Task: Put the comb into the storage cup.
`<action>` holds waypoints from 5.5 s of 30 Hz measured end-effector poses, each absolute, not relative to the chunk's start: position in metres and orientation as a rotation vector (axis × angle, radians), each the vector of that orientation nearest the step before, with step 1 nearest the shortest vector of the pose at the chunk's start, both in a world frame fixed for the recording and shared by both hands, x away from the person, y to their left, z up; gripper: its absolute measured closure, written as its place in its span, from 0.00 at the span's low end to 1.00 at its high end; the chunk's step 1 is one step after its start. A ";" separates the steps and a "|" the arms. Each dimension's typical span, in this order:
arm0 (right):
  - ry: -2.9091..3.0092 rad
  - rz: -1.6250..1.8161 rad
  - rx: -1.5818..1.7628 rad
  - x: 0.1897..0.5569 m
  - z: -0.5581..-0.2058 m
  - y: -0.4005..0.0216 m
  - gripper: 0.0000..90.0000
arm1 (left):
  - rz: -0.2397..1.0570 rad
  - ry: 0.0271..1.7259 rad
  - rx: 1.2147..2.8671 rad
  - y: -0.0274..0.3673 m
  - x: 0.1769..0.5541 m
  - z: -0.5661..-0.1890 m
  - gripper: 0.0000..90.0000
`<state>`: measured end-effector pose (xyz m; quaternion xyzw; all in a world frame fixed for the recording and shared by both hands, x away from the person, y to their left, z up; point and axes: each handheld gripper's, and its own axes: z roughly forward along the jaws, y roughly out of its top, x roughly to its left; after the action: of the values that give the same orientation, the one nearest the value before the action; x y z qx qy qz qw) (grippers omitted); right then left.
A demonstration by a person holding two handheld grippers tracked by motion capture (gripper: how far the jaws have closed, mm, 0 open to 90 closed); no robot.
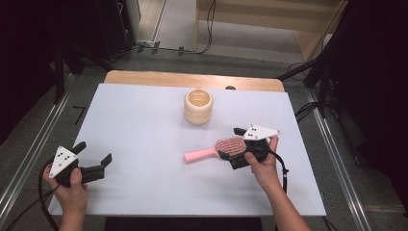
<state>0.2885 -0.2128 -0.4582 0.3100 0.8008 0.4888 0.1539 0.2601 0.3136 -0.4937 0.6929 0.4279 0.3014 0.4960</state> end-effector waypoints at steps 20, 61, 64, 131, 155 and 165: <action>2.129 1.487 0.993 0.258 -0.475 -0.267 0.00 | 0.734 1.023 1.689 0.313 0.259 -0.493 0.00; 1.969 1.563 1.052 0.237 -0.495 -0.310 0.00 | 0.682 0.793 1.826 0.238 0.275 -0.441 0.00; 1.968 1.563 1.053 0.237 -0.495 -0.311 0.00 | 0.672 0.782 1.830 0.232 0.278 -0.439 0.00; 1.991 1.526 1.077 0.240 -0.499 -0.312 0.00 | 0.354 0.487 2.263 0.080 0.324 -0.461 0.00; 2.021 1.513 1.076 0.242 -0.502 -0.309 0.00 | 0.221 0.414 2.495 0.039 0.345 -0.471 0.00; 2.031 1.507 1.073 0.243 -0.503 -0.308 0.00 | 0.160 0.452 2.553 0.022 0.349 -0.482 0.06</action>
<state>0.2428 -0.3076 -0.5033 0.3830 0.7250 0.5379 0.1957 0.3490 0.0216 -0.4818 0.9467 0.1674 0.0594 0.2689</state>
